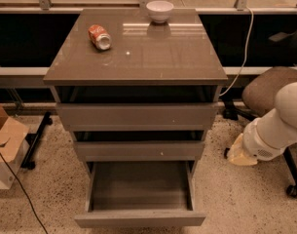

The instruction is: Close bottom drawer

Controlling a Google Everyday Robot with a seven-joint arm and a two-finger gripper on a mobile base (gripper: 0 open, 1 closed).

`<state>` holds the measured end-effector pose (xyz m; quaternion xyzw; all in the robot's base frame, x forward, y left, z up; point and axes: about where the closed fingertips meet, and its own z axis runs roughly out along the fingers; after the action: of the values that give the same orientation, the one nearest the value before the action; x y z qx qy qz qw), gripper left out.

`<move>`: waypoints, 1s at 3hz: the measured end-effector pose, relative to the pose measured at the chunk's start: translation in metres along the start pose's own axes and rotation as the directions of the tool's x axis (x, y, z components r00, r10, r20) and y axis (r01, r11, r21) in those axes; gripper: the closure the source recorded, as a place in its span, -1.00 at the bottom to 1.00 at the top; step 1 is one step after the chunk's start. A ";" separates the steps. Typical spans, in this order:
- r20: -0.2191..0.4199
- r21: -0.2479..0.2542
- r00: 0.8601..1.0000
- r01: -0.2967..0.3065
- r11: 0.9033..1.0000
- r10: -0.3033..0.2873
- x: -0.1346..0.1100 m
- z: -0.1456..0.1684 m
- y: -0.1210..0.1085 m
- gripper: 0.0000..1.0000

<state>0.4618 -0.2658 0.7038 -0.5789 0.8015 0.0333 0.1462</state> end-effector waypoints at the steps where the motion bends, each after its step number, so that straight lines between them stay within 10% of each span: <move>1: 0.003 -0.041 1.000 0.016 0.999 -0.015 -0.002 0.039 0.005 1.00; 3: 0.040 -0.151 0.999 0.029 0.988 -0.024 0.000 0.124 0.030 1.00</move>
Offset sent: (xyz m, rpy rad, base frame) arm 0.0059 0.0426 -0.1323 0.0777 0.1178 0.0975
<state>0.4584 -0.2281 0.5816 -0.5982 0.7860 0.1031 0.1174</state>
